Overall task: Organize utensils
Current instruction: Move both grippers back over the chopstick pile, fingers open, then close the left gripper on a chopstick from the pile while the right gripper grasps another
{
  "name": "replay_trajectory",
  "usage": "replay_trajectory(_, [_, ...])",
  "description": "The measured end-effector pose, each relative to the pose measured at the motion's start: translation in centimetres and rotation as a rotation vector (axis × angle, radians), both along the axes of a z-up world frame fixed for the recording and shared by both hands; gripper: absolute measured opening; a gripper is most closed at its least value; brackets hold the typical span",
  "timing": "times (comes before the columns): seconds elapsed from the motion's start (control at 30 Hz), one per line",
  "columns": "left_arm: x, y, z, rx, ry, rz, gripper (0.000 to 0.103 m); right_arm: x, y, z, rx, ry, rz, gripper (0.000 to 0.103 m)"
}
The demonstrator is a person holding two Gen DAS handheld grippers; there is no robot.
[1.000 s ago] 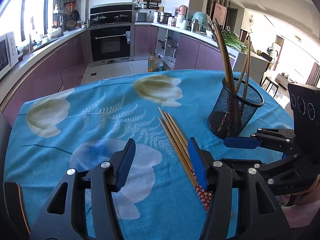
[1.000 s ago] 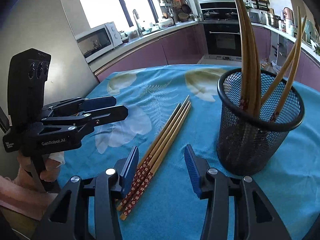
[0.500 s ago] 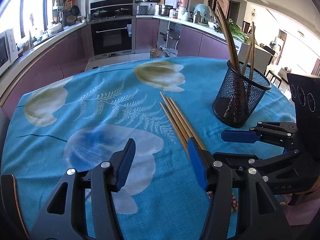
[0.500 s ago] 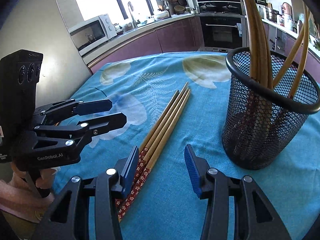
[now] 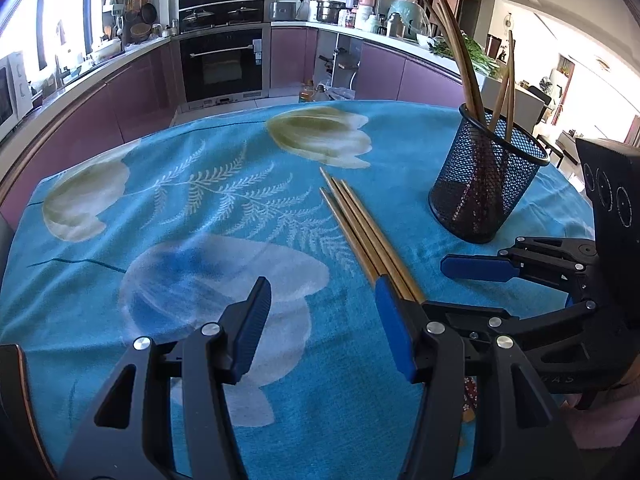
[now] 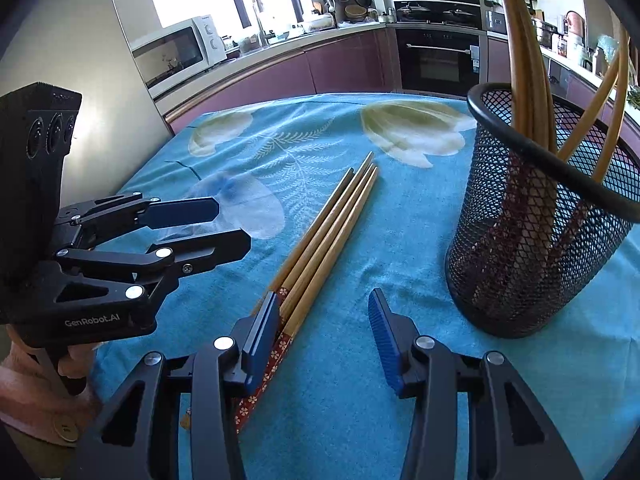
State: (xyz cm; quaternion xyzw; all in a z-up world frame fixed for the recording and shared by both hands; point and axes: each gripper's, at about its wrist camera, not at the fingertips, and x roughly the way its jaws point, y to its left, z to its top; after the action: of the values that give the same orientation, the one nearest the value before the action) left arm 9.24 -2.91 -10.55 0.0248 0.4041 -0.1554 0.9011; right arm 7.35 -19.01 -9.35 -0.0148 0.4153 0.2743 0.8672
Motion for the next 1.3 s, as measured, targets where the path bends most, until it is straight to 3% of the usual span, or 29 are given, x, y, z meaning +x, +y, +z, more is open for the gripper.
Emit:
replay_trajectory(1.07, [1.4,-2.2,-2.2,0.041,0.054,-0.053,0.055,-0.2,-0.8,0.0,-0.029,-0.006,-0.024,0.042])
replay_trajectory(1.3, [1.7,-2.2,-2.2,0.060,0.070,-0.044,0.040,0.1,-0.7,0.1,-0.041,-0.010,-0.025,0.042])
